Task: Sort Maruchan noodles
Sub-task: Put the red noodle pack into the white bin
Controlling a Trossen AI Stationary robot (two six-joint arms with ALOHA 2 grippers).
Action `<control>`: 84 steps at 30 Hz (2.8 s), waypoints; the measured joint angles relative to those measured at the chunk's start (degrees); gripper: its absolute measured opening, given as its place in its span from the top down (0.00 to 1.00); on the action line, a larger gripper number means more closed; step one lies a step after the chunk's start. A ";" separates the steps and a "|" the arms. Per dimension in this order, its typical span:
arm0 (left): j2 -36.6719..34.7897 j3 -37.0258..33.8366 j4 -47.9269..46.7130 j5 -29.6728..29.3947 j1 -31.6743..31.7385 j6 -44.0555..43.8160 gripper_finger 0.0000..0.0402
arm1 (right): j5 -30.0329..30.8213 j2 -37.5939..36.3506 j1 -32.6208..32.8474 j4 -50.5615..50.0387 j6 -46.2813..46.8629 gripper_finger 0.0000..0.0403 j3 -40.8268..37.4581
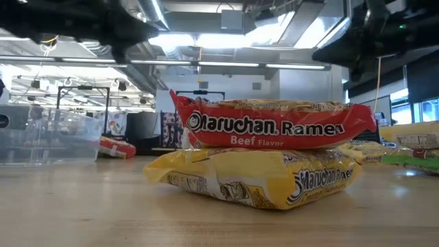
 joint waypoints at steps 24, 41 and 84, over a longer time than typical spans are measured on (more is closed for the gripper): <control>33.04 9.67 -0.06 -0.67 -3.08 -4.30 0.96 | -5.57 30.98 -0.88 7.36 25.83 0.38 3.51; 47.95 9.67 8.23 -0.14 1.46 -8.60 0.96 | -9.06 53.06 -0.88 25.46 34.89 0.38 6.23; 48.49 13.87 11.79 5.58 -0.70 0.44 0.96 | -15.08 59.92 -0.82 23.33 2.29 0.83 19.58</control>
